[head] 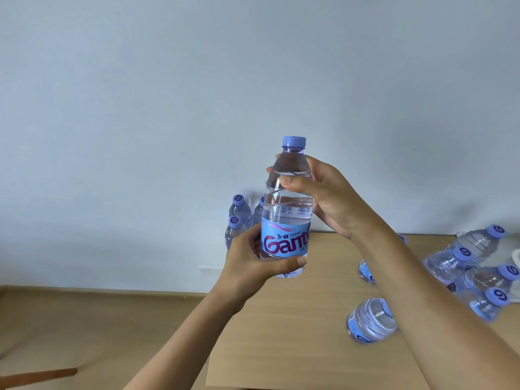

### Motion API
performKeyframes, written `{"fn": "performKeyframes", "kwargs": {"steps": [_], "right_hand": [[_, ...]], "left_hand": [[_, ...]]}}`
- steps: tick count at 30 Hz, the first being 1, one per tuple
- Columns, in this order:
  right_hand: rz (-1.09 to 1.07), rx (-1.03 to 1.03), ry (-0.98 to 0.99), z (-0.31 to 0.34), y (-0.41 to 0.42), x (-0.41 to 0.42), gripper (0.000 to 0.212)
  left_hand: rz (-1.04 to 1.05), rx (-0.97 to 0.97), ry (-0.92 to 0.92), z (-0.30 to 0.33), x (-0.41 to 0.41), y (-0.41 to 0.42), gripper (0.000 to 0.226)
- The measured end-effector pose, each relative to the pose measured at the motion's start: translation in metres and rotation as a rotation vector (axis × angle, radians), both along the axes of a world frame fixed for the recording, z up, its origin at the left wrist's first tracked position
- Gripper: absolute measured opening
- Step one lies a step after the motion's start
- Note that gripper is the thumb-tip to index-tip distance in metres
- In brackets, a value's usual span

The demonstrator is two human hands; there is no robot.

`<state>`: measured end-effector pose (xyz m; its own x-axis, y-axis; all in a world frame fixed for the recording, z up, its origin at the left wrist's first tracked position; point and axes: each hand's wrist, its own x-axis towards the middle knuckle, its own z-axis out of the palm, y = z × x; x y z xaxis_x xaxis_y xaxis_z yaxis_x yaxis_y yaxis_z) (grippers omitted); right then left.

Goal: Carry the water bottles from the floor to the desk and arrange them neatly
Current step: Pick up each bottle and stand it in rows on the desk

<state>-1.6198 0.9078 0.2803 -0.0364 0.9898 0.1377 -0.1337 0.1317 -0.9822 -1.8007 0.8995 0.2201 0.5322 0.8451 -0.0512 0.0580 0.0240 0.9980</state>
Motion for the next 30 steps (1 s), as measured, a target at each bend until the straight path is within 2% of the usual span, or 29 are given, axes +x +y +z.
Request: {"fn": "performKeyframes", "kwargs": {"steps": [4,11,16,20,25,30], "right_hand": [[0.020,-0.093,-0.116,-0.015,0.001,0.008,0.038],[0.038,-0.261,-0.286,-0.061,0.000,0.012,0.035],[0.001,-0.313,-0.419,-0.103,0.004,0.002,0.040],[-0.004,-0.357,-0.418,-0.134,0.001,-0.008,0.040],[-0.041,-0.405,-0.458,-0.174,-0.002,-0.017,0.038],[-0.072,-0.388,-0.512,-0.202,-0.003,-0.024,0.052]], "left_hand": [[0.021,0.006,0.070,-0.023,-0.002,0.007,0.049],[0.045,0.142,0.352,-0.092,-0.003,0.022,0.064],[0.045,0.208,0.408,-0.125,0.002,0.029,0.078],[0.033,0.124,0.305,-0.152,0.005,0.029,0.082],[0.051,-0.161,0.288,-0.194,0.008,0.030,0.085],[0.163,-0.177,0.397,-0.231,0.014,0.029,0.080]]}}
